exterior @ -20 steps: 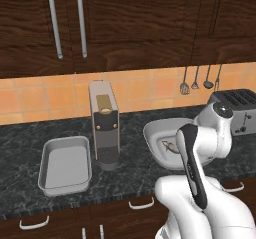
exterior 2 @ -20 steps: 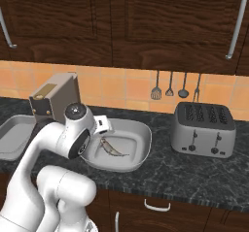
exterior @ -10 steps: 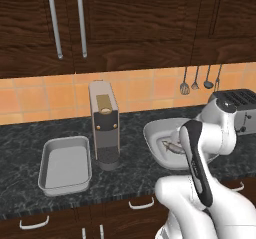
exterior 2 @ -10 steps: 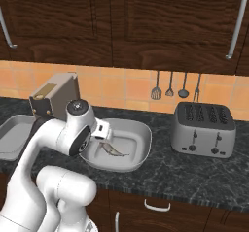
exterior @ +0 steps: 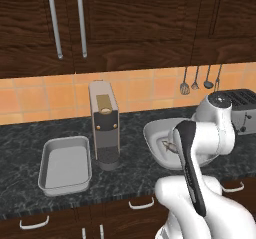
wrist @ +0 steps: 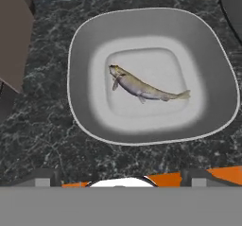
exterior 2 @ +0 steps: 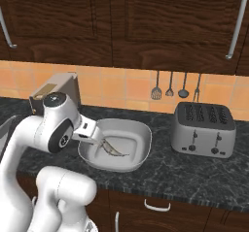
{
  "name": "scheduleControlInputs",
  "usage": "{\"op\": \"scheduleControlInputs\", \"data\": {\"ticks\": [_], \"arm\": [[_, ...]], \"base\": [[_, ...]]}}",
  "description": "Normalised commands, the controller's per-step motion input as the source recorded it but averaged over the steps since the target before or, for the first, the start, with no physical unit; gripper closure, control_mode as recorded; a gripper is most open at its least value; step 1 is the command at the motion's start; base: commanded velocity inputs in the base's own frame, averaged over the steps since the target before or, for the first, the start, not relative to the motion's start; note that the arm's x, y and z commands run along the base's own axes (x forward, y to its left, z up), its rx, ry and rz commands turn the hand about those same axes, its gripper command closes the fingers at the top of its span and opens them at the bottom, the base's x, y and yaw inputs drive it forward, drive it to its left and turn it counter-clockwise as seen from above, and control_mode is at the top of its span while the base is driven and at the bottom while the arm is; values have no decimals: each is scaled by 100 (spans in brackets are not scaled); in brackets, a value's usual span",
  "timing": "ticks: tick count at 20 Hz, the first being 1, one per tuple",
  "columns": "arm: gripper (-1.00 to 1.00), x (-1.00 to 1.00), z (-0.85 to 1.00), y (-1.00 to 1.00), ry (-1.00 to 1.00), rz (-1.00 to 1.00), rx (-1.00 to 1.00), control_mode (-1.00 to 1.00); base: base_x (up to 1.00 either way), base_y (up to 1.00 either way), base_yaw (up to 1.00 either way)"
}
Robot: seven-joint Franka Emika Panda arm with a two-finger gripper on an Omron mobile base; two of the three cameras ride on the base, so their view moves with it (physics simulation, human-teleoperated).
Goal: Place one tomato and one fish in each tupperware on the nearby counter, to pack two identical lunches.
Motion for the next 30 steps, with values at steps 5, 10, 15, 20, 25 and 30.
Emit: {"op": "scheduleControlInputs", "data": {"ticks": [5,10,15,20,25,30], "arm": [[-100,0,0,0,0,0,0,100],[-100,0,0,0,0,0,0,100],[-100,0,0,0,0,0,0,100],[-100,0,0,0,0,0,0,100],[-100,0,0,0,0,0,0,100],[-100,0,0,0,0,0,0,100]], "base": [[-42,-35,-6],[-41,-100,-14],[-4,-100,-5],[-12,-100,0],[-68,-99,0],[-55,-99,0]]}}
